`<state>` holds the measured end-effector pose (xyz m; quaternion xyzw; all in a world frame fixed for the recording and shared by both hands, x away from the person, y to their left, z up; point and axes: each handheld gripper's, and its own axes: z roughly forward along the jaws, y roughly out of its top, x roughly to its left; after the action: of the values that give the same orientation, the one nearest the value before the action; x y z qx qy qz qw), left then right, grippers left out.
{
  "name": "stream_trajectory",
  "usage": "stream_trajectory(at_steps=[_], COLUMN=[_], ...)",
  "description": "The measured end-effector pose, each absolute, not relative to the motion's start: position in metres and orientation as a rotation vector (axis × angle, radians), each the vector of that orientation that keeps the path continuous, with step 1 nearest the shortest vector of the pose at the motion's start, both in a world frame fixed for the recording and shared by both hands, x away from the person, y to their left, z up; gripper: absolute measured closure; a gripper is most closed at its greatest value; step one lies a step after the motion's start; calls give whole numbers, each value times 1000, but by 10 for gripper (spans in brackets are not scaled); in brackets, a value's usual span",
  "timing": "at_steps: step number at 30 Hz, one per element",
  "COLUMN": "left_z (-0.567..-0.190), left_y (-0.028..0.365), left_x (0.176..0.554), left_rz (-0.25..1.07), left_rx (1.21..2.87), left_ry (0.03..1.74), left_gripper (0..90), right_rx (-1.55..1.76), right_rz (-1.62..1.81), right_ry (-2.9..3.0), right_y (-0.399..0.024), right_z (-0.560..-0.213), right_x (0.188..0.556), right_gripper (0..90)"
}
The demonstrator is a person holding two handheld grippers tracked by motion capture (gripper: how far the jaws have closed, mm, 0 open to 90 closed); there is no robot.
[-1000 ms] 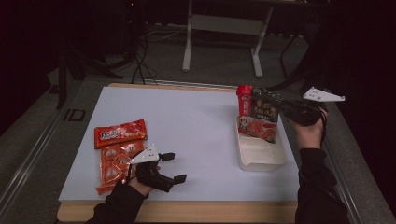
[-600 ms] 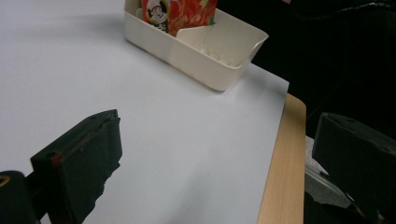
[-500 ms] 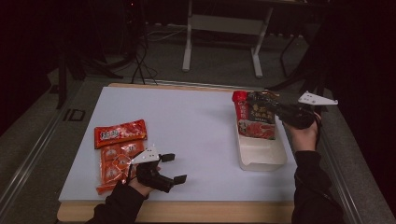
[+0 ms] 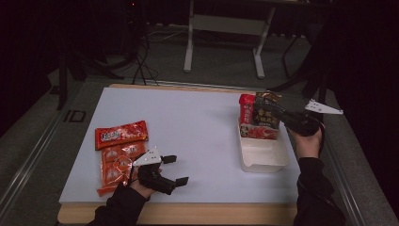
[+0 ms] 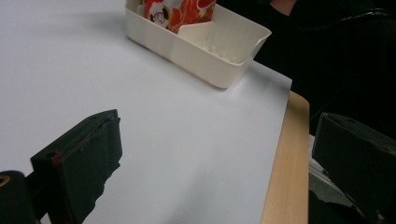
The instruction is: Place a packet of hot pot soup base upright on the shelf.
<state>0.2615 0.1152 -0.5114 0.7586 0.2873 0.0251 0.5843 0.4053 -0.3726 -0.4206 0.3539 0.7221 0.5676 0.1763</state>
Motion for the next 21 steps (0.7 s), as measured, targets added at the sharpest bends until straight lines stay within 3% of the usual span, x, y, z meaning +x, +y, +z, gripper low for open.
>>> stream_trajectory(at_steps=[5,11,21], left_z=[-510,-507,-504], left_y=[115,116,115], left_x=[261,261,259], left_rz=[77,21,95], left_rx=[1754,1750,1813], left_ry=[660,692,705], left_gripper=[22,39,38], right_rx=[1019,1085,1030], right_rz=[1526,1560,1553], right_ry=[2072,2002,1909], right_y=[-374,-375,-370], right_z=[-415,-401,-364], right_x=[400,391,362], right_gripper=[655,451,130])
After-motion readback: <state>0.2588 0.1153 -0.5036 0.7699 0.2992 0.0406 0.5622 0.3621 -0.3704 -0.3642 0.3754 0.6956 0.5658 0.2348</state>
